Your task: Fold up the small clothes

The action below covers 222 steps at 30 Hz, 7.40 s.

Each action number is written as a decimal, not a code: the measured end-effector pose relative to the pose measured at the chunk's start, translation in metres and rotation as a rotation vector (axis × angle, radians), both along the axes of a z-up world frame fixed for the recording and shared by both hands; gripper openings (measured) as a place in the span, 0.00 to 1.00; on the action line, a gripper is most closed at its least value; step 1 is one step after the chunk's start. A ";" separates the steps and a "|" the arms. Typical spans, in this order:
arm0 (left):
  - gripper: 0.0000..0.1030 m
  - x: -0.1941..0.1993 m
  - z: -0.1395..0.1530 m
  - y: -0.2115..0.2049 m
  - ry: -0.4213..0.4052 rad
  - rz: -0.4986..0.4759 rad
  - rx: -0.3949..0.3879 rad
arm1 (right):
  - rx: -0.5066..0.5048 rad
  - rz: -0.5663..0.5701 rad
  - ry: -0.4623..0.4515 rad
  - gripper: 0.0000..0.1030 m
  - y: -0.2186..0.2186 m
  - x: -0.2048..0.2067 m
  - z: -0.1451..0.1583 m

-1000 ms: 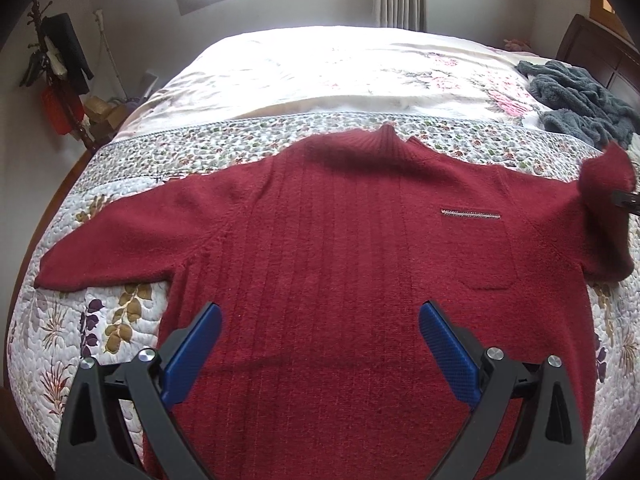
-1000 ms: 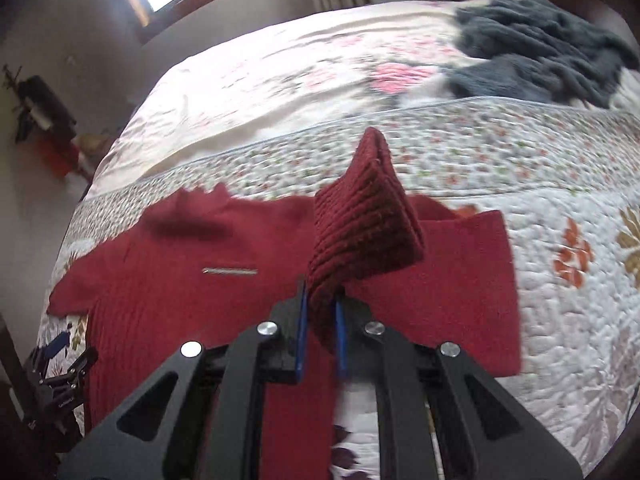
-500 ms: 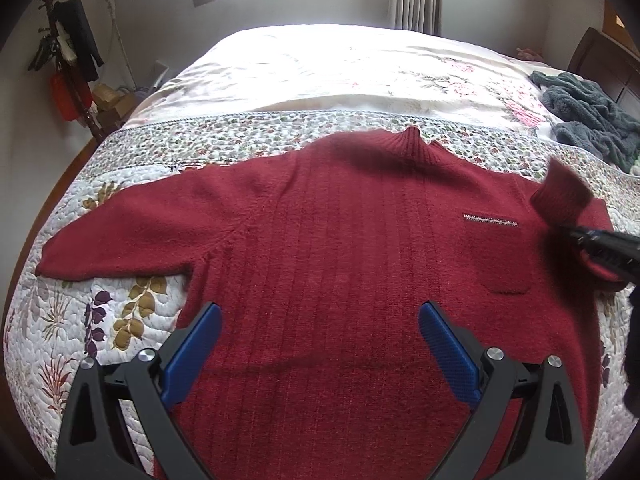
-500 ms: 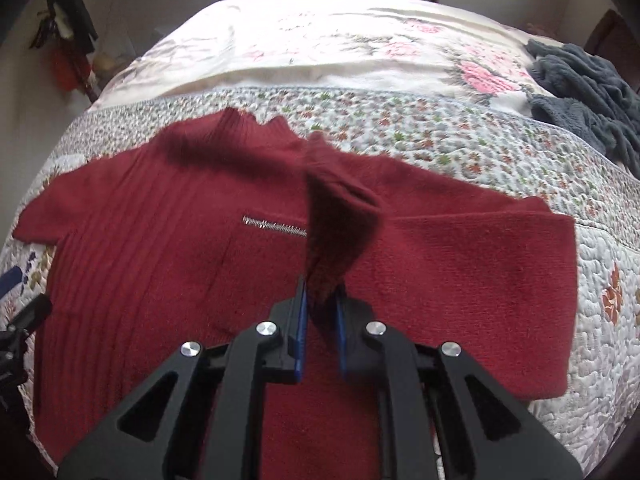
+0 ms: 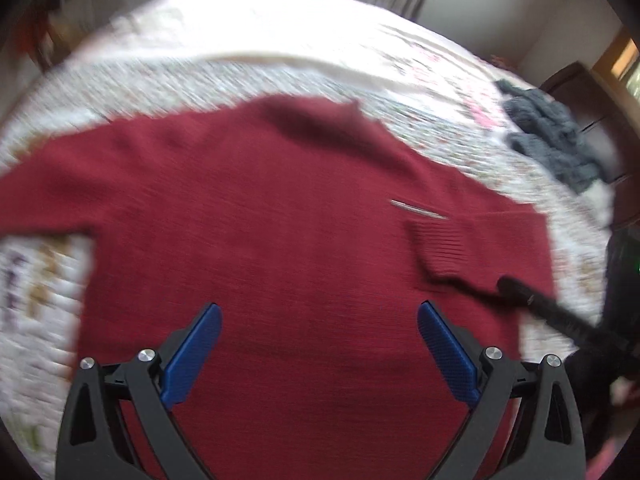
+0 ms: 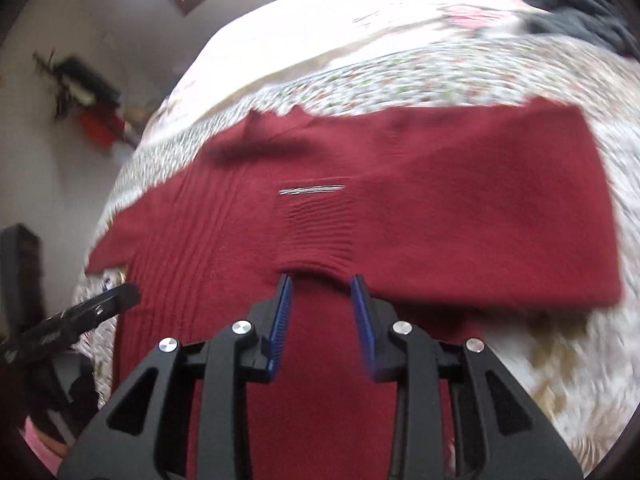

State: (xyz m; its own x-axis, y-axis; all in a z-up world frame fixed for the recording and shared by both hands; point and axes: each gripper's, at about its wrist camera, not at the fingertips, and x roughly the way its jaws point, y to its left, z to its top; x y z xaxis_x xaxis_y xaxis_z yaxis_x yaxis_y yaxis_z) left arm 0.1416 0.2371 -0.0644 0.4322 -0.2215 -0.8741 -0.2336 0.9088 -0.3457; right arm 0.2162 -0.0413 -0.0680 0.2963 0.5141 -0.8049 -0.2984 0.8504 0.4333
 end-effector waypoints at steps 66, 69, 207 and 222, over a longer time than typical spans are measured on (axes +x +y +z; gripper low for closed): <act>0.37 0.035 0.004 0.113 -0.087 0.162 0.090 | 0.026 -0.064 0.064 0.39 -0.017 0.027 0.003; 0.42 0.042 0.009 0.084 -0.095 0.080 0.074 | 0.017 -0.049 0.070 0.40 0.000 0.028 0.008; 0.34 -0.016 -0.068 0.201 -0.165 0.297 0.038 | 0.037 0.204 0.211 0.57 0.217 0.034 -0.011; 0.46 -0.028 -0.038 0.204 -0.219 0.275 0.103 | 0.143 0.207 0.308 0.13 0.246 0.050 -0.043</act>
